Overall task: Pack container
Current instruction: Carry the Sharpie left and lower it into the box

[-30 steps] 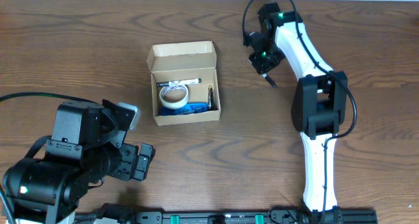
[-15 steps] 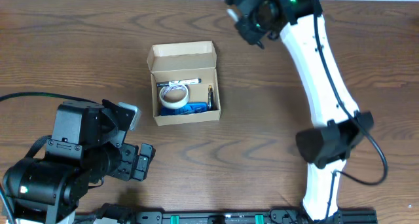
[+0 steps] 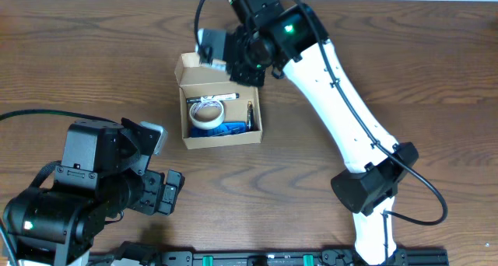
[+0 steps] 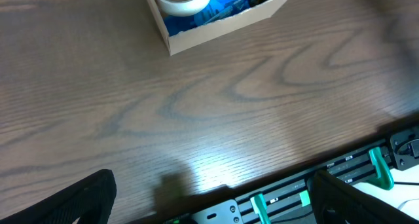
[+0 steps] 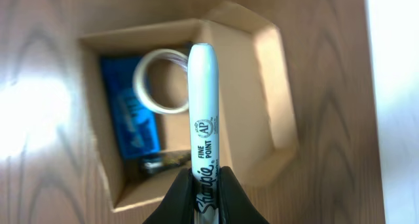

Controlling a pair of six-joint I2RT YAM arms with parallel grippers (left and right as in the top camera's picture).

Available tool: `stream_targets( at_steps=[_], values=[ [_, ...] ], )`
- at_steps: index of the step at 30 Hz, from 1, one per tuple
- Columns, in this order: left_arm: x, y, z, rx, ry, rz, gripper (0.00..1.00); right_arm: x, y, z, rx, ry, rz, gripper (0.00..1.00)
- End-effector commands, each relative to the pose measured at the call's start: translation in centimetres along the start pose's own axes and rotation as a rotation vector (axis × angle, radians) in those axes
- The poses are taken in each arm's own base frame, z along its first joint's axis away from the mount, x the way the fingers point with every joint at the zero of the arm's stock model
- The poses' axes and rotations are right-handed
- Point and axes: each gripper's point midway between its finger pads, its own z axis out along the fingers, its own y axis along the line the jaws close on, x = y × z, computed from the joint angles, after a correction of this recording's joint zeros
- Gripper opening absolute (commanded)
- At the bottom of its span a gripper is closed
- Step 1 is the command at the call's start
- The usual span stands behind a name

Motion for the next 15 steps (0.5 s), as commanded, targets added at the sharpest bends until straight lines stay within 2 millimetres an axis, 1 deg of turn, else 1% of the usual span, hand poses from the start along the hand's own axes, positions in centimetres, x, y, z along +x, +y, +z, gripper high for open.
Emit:
stream_targets(
  at_steps=[1,5,8,15],
  values=[
    [-0.2,-0.2,-0.4,0.005,-0.014,0.019,0.95,-1.2,2.4,1.7,-0.108,-0.045,-0.16,0.01],
    [-0.2,-0.2,-0.4,0.005,-0.014,0.019,0.96,-1.2,3.4,3.4,-0.15,-0.027,-0.17,0.01],
    [-0.2,-0.2,-0.4,0.005,-0.014,0.019,0.95,-0.9,4.1,5.5,-0.191,-0.003,-0.172,0.01],
    [-0.2,-0.2,-0.4,0.005,-0.014,0.019,0.95,0.0,5.5,9.5,-0.266,0.049,-0.155,0.01]
  ],
)
